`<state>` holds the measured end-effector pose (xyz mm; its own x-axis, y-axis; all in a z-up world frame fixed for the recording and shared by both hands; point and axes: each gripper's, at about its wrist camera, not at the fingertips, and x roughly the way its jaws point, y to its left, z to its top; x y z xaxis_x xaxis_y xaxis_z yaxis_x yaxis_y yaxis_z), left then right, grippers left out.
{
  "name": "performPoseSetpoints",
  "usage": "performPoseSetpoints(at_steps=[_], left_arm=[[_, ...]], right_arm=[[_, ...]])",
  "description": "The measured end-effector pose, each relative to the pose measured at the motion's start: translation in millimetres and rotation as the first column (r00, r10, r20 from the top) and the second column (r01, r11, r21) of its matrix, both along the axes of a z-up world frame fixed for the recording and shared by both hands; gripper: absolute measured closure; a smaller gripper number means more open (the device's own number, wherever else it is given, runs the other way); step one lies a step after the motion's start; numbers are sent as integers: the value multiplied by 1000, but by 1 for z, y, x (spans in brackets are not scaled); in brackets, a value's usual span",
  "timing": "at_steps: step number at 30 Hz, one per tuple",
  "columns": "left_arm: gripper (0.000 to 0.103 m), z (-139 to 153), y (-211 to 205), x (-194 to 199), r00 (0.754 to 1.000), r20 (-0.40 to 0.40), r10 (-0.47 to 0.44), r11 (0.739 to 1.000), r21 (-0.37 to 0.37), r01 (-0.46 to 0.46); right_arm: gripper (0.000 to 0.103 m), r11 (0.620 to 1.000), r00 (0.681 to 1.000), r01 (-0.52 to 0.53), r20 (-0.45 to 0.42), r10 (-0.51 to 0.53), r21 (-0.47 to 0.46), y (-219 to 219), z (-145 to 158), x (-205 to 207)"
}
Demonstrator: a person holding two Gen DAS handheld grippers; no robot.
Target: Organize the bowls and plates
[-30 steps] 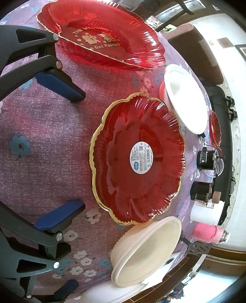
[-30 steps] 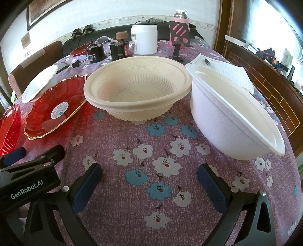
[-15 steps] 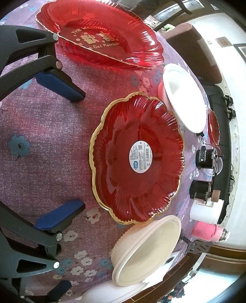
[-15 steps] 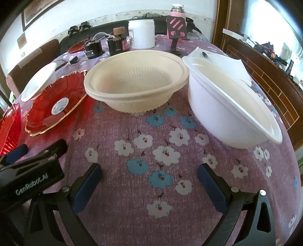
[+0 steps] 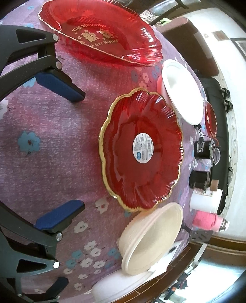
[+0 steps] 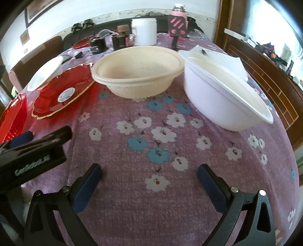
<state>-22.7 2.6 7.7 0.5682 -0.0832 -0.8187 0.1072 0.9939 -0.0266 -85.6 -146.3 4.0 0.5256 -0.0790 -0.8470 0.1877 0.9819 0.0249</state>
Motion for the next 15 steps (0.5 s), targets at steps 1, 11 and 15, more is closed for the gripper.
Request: performPoseSetpoints(at_steps=[1, 11, 15], left_arm=[[0, 3, 1, -3, 1000, 12, -4, 1000, -5, 4], [0, 80, 24, -58, 954, 293, -61, 996, -42, 77], [0, 108, 59, -59, 949, 314, -30, 992, -107, 67]], right_arm=[[1, 1000, 1000, 7, 0, -7, 0, -2, 1, -2], [1, 1000, 972, -9, 235, 7, 8, -5, 47, -31], [1, 996, 961, -43, 275, 21, 75, -2, 56, -29]])
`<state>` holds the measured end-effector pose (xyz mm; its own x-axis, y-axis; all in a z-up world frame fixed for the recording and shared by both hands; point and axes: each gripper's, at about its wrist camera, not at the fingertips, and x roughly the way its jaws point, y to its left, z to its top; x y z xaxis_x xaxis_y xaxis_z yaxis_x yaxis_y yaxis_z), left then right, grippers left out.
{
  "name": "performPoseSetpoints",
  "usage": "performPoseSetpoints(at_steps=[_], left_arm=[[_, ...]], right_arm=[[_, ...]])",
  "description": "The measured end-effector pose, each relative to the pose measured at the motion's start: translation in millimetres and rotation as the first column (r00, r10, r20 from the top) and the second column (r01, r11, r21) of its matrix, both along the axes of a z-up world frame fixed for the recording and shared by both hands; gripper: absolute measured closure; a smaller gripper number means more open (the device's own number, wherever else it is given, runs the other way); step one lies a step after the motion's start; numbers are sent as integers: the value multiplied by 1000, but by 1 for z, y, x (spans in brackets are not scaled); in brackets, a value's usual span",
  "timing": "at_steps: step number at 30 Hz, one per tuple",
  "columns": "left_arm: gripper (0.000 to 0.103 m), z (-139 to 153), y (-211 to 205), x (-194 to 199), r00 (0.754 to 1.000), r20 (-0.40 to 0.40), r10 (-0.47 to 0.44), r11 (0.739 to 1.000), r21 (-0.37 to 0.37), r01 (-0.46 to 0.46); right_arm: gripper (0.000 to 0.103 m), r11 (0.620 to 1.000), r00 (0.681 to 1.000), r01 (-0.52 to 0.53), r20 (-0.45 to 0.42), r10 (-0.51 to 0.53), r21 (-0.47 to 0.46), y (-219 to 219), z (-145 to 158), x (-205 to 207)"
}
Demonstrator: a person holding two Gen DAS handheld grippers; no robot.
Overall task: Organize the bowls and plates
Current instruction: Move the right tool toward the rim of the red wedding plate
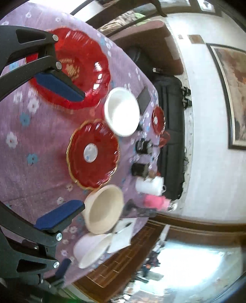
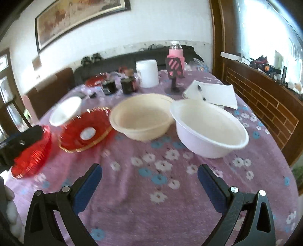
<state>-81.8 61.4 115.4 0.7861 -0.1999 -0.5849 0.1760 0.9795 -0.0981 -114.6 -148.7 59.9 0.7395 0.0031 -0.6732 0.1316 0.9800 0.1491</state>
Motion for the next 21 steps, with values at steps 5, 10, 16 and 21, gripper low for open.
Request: performPoseSetpoints(at_steps=[5, 10, 16, 21], left_arm=[[0, 13, 35, 5, 999, -6, 48, 998, -41, -48], [0, 3, 46, 8, 997, -38, 64, 996, -52, -66], [0, -1, 45, 8, 997, -62, 56, 996, -62, -60], [0, -2, 45, 7, 996, -72, 45, 997, -57, -50]], right_arm=[[7, 995, 995, -71, -61, 75, 64, 17, -3, 26], [15, 985, 990, -84, -97, 100, 152, 36, -10, 61], [27, 947, 980, -24, -179, 85, 320, 42, -30, 116], [42, 948, 969, -3, -232, 81, 317, 55, -42, 141]])
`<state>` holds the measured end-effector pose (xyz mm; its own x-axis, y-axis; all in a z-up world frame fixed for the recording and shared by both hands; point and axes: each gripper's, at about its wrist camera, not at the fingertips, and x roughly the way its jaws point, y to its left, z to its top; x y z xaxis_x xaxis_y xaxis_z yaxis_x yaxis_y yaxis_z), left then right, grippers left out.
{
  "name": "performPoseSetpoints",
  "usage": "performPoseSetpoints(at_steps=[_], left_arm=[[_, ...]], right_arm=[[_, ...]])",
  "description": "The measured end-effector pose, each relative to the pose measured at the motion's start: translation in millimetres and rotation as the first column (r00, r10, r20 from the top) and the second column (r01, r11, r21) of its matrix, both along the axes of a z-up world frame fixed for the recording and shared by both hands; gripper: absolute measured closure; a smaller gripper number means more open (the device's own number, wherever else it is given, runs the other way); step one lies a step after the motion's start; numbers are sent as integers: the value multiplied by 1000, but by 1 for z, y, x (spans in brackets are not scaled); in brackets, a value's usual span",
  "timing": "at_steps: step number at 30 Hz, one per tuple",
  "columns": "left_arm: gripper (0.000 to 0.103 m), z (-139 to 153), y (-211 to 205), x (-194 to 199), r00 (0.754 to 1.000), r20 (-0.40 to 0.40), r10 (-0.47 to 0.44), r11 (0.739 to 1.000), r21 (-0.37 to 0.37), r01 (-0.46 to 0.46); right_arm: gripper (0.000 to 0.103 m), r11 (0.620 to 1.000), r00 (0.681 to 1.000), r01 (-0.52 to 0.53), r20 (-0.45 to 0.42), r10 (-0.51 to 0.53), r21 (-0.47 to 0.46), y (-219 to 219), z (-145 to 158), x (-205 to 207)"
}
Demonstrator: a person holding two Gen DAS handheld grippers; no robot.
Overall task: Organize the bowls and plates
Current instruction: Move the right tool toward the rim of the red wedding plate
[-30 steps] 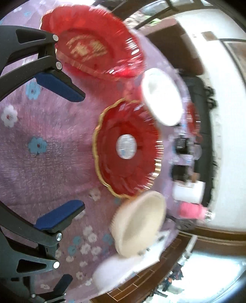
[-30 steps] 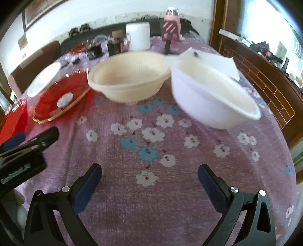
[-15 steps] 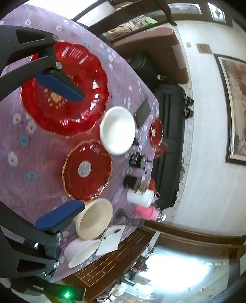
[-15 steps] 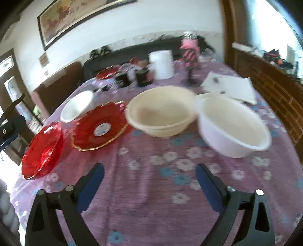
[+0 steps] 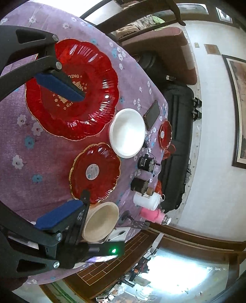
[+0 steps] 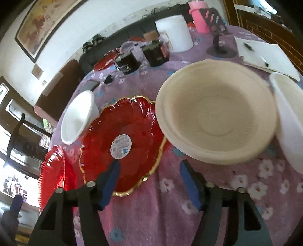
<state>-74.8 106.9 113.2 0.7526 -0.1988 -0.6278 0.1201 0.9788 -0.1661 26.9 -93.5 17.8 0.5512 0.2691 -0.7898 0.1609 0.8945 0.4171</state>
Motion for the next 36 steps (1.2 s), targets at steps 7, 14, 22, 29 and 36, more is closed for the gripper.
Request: performPoseSetpoints(at_steps=[7, 14, 22, 29, 36], left_arm=[[0, -7, 1, 7, 999, -35, -3, 1000, -20, 2], [0, -12, -3, 20, 998, -67, -12, 1000, -24, 11], [17, -25, -28, 91, 969, -196, -148, 988, -69, 137], [26, -52, -25, 136, 937, -316, -147, 987, -115, 116], [57, -71, -36, 159, 895, -413, -166, 986, -81, 146]], right_arm=[[83, 998, 999, -11, -46, 14, 56, -1, -9, 2], [83, 995, 999, 9, -50, -5, 96, -9, -11, -1], [83, 996, 999, -4, -42, 8, 88, -8, -10, 0], [83, 995, 999, -26, -29, 29, 91, -11, -11, -1], [83, 994, 999, -50, -16, 51, 101, -12, -12, 0]])
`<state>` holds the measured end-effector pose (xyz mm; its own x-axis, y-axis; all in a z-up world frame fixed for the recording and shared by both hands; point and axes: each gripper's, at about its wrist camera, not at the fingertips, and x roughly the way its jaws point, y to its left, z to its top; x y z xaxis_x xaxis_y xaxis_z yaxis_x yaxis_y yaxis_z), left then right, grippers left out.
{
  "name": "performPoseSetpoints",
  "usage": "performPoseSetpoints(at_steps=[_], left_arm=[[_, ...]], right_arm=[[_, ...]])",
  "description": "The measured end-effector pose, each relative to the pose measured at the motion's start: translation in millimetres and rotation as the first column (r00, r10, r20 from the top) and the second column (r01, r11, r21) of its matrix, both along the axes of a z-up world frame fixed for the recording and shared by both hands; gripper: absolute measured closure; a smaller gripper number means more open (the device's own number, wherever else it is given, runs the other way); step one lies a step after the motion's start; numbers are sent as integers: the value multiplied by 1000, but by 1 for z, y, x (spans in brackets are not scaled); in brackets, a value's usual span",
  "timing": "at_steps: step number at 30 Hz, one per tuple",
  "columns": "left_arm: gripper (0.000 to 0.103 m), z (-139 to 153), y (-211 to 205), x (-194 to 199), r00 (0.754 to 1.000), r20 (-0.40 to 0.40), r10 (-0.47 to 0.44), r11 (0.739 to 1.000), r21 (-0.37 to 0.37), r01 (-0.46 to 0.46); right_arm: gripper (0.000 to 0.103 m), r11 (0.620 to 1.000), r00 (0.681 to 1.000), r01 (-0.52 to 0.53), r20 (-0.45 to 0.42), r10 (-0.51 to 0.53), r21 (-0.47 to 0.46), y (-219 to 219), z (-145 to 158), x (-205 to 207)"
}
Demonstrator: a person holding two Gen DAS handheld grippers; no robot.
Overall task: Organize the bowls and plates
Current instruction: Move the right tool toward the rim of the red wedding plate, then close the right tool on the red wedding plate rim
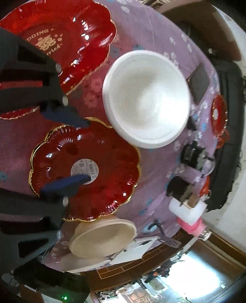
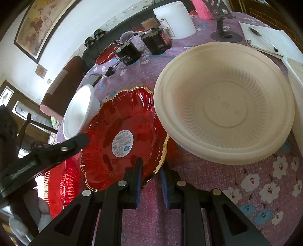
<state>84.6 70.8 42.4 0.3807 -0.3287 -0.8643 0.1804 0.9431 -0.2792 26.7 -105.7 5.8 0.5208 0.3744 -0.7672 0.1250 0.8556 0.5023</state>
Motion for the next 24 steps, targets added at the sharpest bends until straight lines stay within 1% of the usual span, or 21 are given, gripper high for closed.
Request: performPoseSetpoints(at_steps=[4, 6, 8, 9, 10, 12, 13, 14, 16, 17, 18, 19, 21, 23, 24], left_arm=[[57, 1, 1, -2, 1000, 4, 11, 1000, 7, -11], [57, 14, 7, -11, 999, 29, 19, 1000, -7, -19], [55, 34, 20, -29, 998, 66, 4, 999, -42, -2], [50, 45, 29, -40, 996, 85, 1, 998, -58, 3], [47, 53, 39, -48, 995, 101, 7, 998, -66, 0], [37, 69, 68, -69, 989, 141, 48, 995, -96, -35], [34, 75, 86, -77, 985, 153, 81, 991, -116, -64], [29, 79, 106, -83, 979, 162, 125, 985, -135, -104], [27, 86, 154, -91, 955, 180, 236, 965, -163, -207], [24, 86, 171, -91, 946, 180, 271, 957, -157, -244], [23, 84, 188, -91, 935, 170, 311, 946, -148, -288], [23, 77, 210, -89, 919, 145, 367, 926, -151, -346], [23, 64, 234, -87, 905, 105, 412, 903, -182, -390], [23, 49, 247, -86, 897, 79, 435, 891, -182, -416], [23, 42, 253, -85, 898, 71, 435, 890, -186, -416]], right_arm=[[83, 1000, 1000, -6, -1, 6, 7, -3, 1, -1], [83, 1000, 1000, -8, 1, 8, 20, -6, 4, -7], [80, 999, 1000, -22, 1, 22, 42, -7, 9, -18], [79, 999, 999, -32, 4, 32, 43, -5, 14, -26], [76, 998, 999, -44, 9, 44, 43, -3, 18, -30], [75, 995, 997, -79, 17, 78, 53, 6, 25, -41], [75, 994, 995, -95, 22, 94, 59, 12, 29, -47], [75, 991, 993, -118, 33, 116, 69, 21, 34, -52], [74, 978, 982, -185, 62, 180, 93, 44, 43, -57], [72, 969, 974, -222, 73, 215, 110, 58, 46, -57], [69, 962, 969, -242, 74, 235, 122, 68, 47, -54], [65, 958, 966, -255, 74, 247, 132, 80, 47, -50], [64, 955, 965, -262, 69, 255, 136, 97, 44, -40], [64, 956, 967, -256, 47, 251, 141, 110, 37, -28], [64, 957, 968, -251, 38, 248, 148, 115, 35, -24]])
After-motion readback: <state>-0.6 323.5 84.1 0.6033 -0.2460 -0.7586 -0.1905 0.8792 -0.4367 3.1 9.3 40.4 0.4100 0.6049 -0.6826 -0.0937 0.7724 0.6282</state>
